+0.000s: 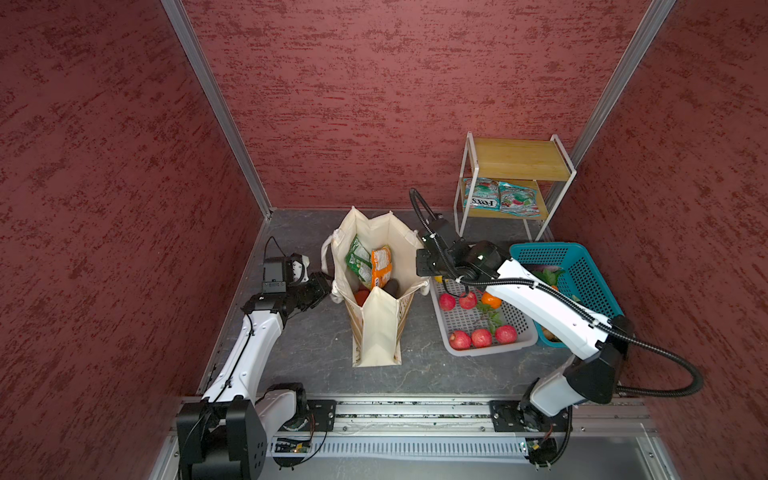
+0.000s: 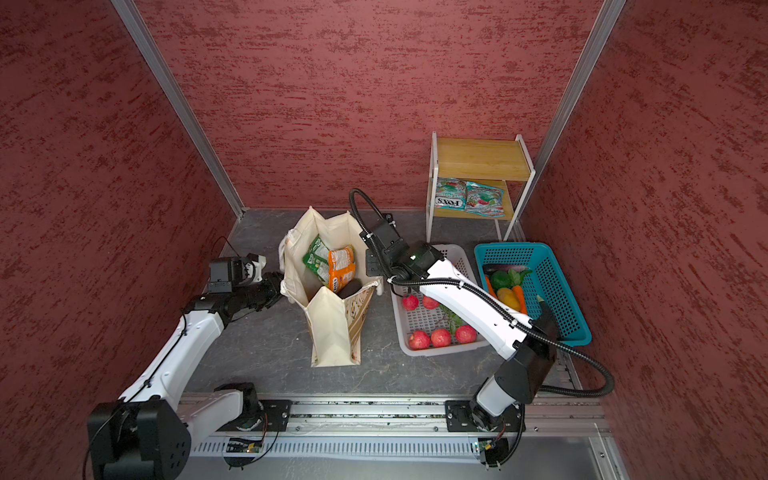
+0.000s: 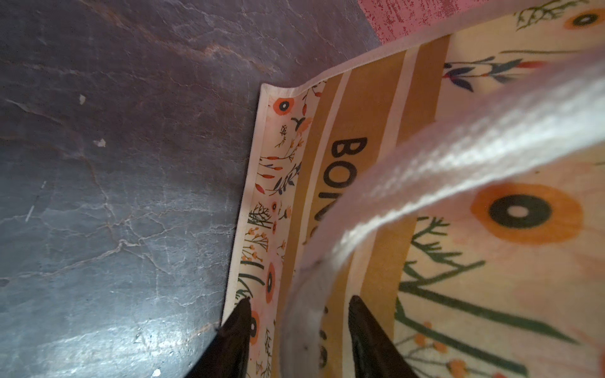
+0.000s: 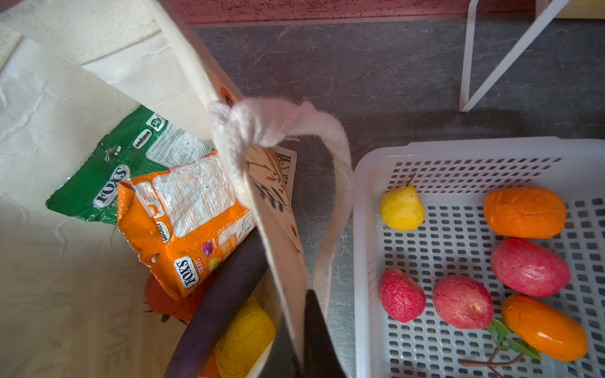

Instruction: Place the food into the grocery bag and tie it

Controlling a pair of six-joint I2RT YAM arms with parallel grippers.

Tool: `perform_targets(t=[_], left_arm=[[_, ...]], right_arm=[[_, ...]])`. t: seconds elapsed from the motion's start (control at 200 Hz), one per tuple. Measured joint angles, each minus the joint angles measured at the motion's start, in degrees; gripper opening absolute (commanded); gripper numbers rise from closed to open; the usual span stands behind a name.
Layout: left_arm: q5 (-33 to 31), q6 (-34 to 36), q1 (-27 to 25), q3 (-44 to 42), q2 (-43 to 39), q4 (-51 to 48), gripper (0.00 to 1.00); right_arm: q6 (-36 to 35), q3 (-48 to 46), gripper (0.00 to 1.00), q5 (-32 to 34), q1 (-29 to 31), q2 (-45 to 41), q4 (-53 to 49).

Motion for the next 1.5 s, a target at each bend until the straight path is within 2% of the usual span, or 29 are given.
perform_targets(t=[0.16,0.296,0.506,0.611,0.661,0.721,0.772,0.877,1.092,1.288,1.378,1.498], left_arm=[[-0.7,0.0,0.0,0.0,-0.3,-0.1,0.3],[-0.8,0.2,0.1,0.0,-1.4,-0.1,0.24],[-0.7,0.1,1.1,0.0,-2.6,-0.5,0.1],[-0.4,0.4,2.4,0.0,-3.5,-1.0,0.04],[-0.2,0.6,3.4,0.0,-4.0,-1.4,0.02],[0.1,0.8,4.8,0.0,-4.6,-1.8,0.0],[0.4,1.1,6.2,0.0,-5.0,-2.3,0.0],[1.2,1.8,9.5,0.0,-5.8,-3.2,0.0],[3.3,3.1,14.5,0.0,-5.9,-4.0,0.0],[4.4,3.5,15.2,0.0,-5.3,-4.0,0.0],[4.5,3.6,15.3,0.0,-5.0,-4.0,0.0],[4.5,3.7,15.5,0.0,-4.8,-4.0,0.0]], right_arm=[[0.0,0.0,0.08,0.0,0.0,0.0,0.1],[0.0,0.0,0.08,-0.1,0.0,0.0,0.2],[0.2,0.1,0.1,-0.6,0.0,0.0,0.3],[0.5,0.9,0.19,-0.9,0.0,-0.1,0.3],[0.8,1.7,0.28,-1.1,0.0,-0.3,0.3],[1.0,2.8,0.45,-1.3,0.0,-0.8,0.3],[1.6,3.8,0.51,-1.5,0.0,-1.3,0.3],[1.5,6.4,0.55,-1.4,0.0,-2.7,0.1],[2.3,7.4,0.54,2.0,-0.4,-10.4,-0.4],[7.3,-5.8,0.52,0.8,-7.1,-21.9,4.2],[10.7,-14.4,0.51,-3.0,-10.9,-23.8,7.8],[15.1,-24.9,0.51,-10.6,-13.6,-22.4,13.8]])
